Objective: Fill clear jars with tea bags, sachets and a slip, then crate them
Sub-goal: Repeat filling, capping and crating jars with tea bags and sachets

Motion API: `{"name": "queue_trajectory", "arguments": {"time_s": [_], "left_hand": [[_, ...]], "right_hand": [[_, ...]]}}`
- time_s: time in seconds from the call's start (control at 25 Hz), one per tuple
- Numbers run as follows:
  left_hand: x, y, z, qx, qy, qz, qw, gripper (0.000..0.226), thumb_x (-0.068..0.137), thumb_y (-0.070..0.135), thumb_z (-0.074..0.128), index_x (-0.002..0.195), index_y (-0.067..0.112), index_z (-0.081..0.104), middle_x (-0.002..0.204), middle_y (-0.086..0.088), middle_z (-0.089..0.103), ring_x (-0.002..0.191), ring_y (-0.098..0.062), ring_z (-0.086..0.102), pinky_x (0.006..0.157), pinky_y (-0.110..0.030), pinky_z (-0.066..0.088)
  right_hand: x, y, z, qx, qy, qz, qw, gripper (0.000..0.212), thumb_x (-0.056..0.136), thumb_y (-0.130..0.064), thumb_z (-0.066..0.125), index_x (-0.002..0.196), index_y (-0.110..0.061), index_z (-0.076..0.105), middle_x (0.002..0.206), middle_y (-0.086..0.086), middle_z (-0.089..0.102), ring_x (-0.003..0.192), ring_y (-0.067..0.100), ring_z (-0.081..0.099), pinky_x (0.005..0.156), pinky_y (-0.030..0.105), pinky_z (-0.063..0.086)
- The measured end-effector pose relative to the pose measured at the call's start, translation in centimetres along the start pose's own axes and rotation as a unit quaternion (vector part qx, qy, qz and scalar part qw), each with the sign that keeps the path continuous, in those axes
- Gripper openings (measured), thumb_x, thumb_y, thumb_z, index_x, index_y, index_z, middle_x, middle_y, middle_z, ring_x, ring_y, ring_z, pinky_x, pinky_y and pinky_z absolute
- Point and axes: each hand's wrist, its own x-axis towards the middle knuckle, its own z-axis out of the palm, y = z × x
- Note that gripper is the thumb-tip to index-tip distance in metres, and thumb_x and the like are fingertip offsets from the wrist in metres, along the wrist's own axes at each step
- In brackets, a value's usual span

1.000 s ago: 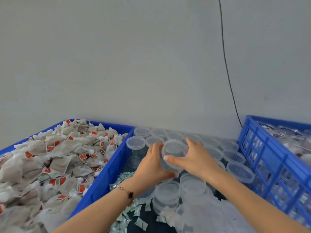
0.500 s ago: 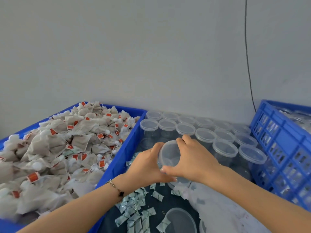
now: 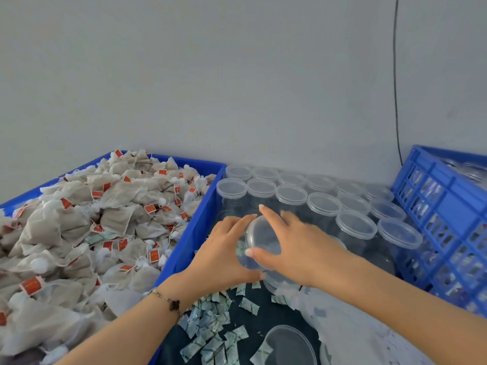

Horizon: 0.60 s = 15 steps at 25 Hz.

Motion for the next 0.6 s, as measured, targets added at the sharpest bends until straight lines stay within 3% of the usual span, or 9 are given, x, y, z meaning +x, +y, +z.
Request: {"name": "queue_trajectory", "arguments": {"time_s": [0.08,0.12,0.2,0.28,0.36,0.44,0.52,0.6], "left_hand": [[0.0,-0.4,0.0,-0.008,-0.007,0.003,1.0,0.094,0.055,0.052,0.073,0.136,0.056,0.024,0.122,0.036,0.029,0.116,0.011,0.032,0.086,-0.009,0.032],[0.0,-0.4,-0.1,-0.005,-0.013,0.007,1.0,0.093,0.055,0.052,0.075,0.131,0.061,0.023,0.122,0.039,0.028,0.115,0.013,0.031,0.085,-0.007,0.032],[0.1,-0.3,-0.3,-0.012,-0.02,0.011,1.0,0.088,0.052,0.056,0.076,0.121,0.068,0.023,0.12,0.039,0.03,0.116,0.016,0.032,0.084,-0.006,0.034],[0.2,0.3,0.0,-0.04,-0.024,0.004,0.999,0.085,0.048,0.056,0.075,0.116,0.072,0.026,0.119,0.036,0.035,0.114,0.016,0.036,0.083,-0.008,0.037],[0.3,0.4,0.1,-0.047,-0.026,0.002,0.999,0.085,0.047,0.058,0.074,0.119,0.066,0.03,0.12,0.034,0.037,0.114,0.013,0.04,0.085,-0.009,0.037],[0.2,0.2,0.1,-0.038,-0.038,0.001,0.999,0.09,0.047,0.061,0.073,0.126,0.058,0.031,0.123,0.031,0.038,0.116,0.009,0.042,0.091,-0.014,0.039],[0.1,0.0,0.1,-0.04,-0.054,-0.003,0.998,0.095,0.045,0.059,0.077,0.128,0.059,0.03,0.123,0.034,0.037,0.116,0.009,0.042,0.092,-0.018,0.041],[0.1,0.2,0.1,-0.043,-0.069,-0.007,0.997,0.094,0.042,0.055,0.079,0.123,0.062,0.032,0.119,0.036,0.04,0.111,0.012,0.044,0.087,-0.017,0.043]], "right_hand": [[0.3,-0.3,0.6,0.0,-0.009,0.012,1.0,0.087,0.076,-0.075,0.043,0.144,-0.042,0.001,0.138,0.011,0.046,0.117,0.033,0.05,0.079,0.033,0.041],[0.2,-0.5,0.5,0.02,-0.022,-0.003,1.0,0.081,0.076,-0.065,0.054,0.14,-0.044,0.007,0.134,0.01,0.047,0.113,0.033,0.052,0.079,0.033,0.043],[-0.2,-0.6,0.1,0.033,-0.047,-0.073,0.996,0.076,0.075,-0.033,0.07,0.128,-0.043,0.015,0.138,0.008,0.032,0.117,0.032,0.044,0.088,0.041,0.046],[-0.7,-0.4,0.1,-0.022,-0.052,-0.129,0.99,0.076,0.074,-0.014,0.071,0.124,-0.035,0.017,0.149,0.007,0.007,0.134,0.035,0.02,0.103,0.049,0.035],[-0.9,-0.3,0.4,0.003,-0.066,-0.112,0.992,0.079,0.076,-0.03,0.072,0.128,-0.038,0.013,0.154,-0.002,-0.011,0.143,0.032,-0.003,0.112,0.055,0.018],[-1.0,-0.5,0.7,0.071,-0.074,-0.05,0.993,0.089,0.077,-0.06,0.062,0.137,-0.049,-0.003,0.155,-0.007,-0.019,0.144,0.031,-0.01,0.113,0.058,0.014],[-0.7,-0.5,0.7,0.097,-0.061,0.014,0.993,0.092,0.075,-0.074,0.05,0.14,-0.05,-0.011,0.158,0.002,-0.009,0.143,0.036,0.01,0.106,0.053,0.03],[-0.7,-0.5,0.5,0.067,-0.067,0.041,0.995,0.086,0.076,-0.071,0.051,0.143,-0.04,0.007,0.145,0.015,0.031,0.124,0.039,0.043,0.082,0.042,0.042]]}}
